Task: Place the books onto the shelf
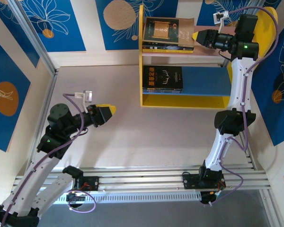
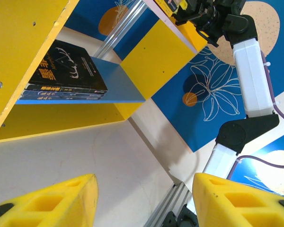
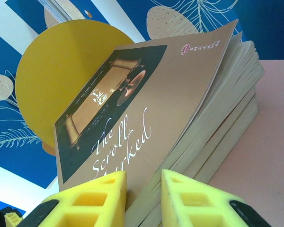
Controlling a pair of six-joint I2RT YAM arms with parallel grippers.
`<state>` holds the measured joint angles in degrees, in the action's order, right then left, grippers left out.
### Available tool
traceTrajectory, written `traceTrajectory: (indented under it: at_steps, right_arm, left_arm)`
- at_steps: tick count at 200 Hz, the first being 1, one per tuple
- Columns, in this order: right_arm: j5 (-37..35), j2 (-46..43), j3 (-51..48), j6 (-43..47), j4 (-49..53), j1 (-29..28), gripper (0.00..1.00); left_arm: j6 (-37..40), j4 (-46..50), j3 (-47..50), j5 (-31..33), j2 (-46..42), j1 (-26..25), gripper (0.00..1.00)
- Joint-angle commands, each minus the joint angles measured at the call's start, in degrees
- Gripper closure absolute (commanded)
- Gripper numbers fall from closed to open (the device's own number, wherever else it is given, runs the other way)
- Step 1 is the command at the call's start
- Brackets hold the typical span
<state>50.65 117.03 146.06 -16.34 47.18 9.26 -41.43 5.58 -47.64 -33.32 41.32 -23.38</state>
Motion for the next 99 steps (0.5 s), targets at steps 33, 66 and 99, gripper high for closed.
traceTrajectory:
  at_steps: [33, 66, 99]
  right_arm:
    - [10.04, -2.61, -1.25, 0.50, 2.30, -0.89, 0.77]
    - [10.86, -1.99, -1.28, -1.07, 1.60, 0.58, 0.78]
    - [11.10, -1.89, -1.31, -1.32, 1.60, 1.11, 0.78]
  left_arm:
    - [0.56, -1.50, -0.44, 0.27, -0.73, -0.09, 0.44]
    - [0.43, -1.65, -0.53, 0.27, -0.66, -0.10, 0.44]
    - [0.21, -1.98, -0.61, 0.15, -0.37, -0.09, 0.44]
